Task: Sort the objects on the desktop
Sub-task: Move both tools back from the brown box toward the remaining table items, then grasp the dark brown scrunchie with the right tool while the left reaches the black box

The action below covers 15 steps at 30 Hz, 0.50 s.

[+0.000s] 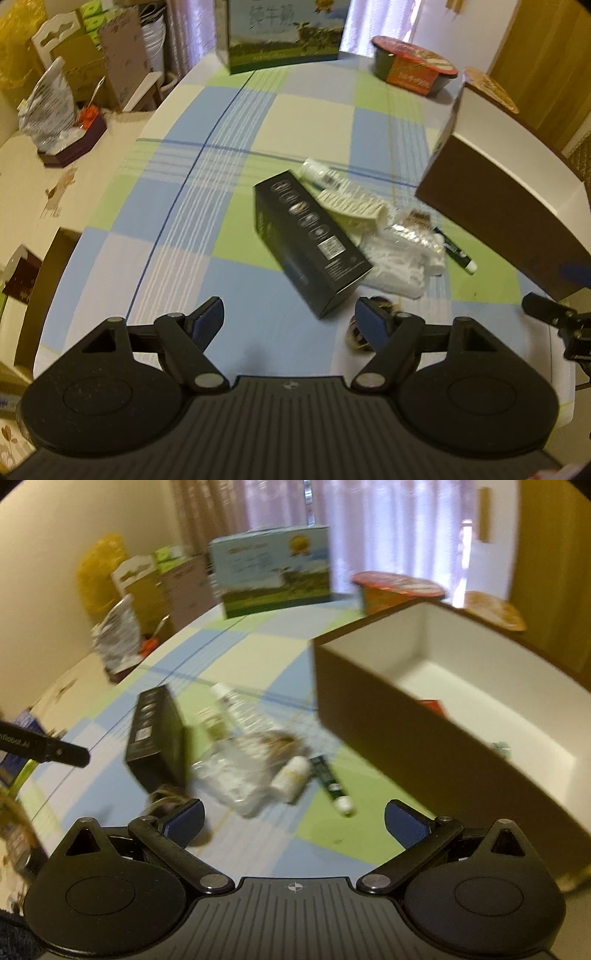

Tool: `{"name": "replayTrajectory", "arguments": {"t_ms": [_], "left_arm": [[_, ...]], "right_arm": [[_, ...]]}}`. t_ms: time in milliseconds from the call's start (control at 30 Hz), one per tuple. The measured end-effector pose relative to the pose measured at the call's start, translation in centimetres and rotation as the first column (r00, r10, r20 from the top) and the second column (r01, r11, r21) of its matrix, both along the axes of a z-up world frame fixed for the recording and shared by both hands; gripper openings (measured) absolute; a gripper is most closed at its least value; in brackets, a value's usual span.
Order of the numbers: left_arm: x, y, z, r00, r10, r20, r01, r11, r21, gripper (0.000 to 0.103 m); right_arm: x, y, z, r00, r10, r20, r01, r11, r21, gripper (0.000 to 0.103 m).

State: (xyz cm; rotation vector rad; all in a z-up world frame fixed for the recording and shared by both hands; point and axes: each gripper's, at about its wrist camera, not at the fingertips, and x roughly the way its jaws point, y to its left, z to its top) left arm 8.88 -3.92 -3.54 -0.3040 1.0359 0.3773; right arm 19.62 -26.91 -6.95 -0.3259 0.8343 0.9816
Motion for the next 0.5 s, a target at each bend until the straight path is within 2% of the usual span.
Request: {"name": "replayTrajectory", "arguments": {"t_ms": [333,400,500], "left_arm": [[-2.8,3.1,-2.4,0.992,0.112,-0.06,-0.112,0.994,-0.009,0.074],[-3.1,3.8,-2.8,0.988,0.134,-0.071,-0.135,0.991,-0.008,0.074],[-3.4,4.8,-3.4,0.985,0.155,-0.08,-0.156,0.988,-0.006,0.074]], "right_arm": [[-2.8,4.8,-4.3,0.986,0.159,-0.044,-0.161,0.985,-0.054,0.101],[-3.2,5.4,-4.7,0.981,0.184,-0.056,-0.187,0.981,-0.044,0.098],[-3.6,6.6,-5.1,0.975,0.215,-0.059,-0.218,0.974,-0.054,0.087]]}}
